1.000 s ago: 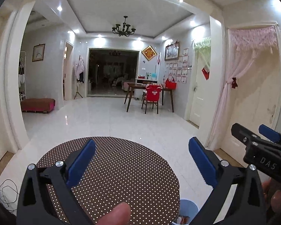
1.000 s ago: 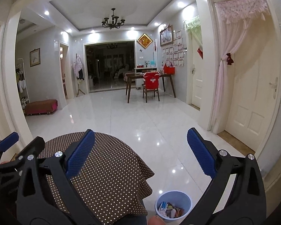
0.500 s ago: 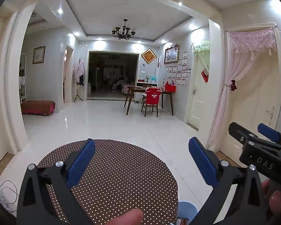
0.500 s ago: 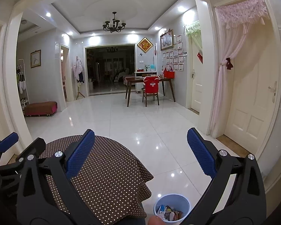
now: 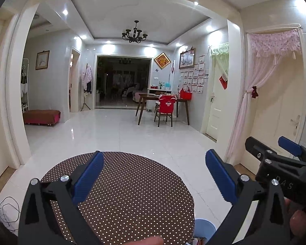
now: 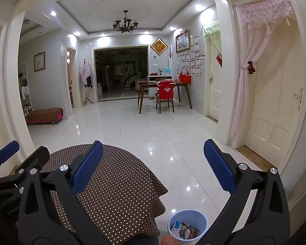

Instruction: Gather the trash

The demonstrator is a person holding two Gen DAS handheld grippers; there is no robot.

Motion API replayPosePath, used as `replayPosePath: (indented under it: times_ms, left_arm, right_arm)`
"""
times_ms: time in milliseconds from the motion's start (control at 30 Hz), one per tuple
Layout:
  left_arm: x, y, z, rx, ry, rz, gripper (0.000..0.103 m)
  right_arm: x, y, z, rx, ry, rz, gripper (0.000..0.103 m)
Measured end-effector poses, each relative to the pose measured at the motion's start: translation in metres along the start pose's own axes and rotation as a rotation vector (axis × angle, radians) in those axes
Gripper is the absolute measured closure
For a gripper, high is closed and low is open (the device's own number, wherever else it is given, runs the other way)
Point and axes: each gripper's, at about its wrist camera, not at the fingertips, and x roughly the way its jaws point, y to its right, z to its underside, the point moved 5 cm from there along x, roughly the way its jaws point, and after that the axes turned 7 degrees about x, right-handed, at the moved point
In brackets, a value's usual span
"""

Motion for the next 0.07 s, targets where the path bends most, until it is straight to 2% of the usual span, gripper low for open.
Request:
replayPosePath:
  times_ms: [67]
  left_arm:
    - [0.0012, -0.0023, -0.0001, -0.003, -0.006, -0.002, 0.005]
  right_arm:
    - [0.0006, -0.0009, -0.0005, 0.0, 0.0, -0.002, 0.006]
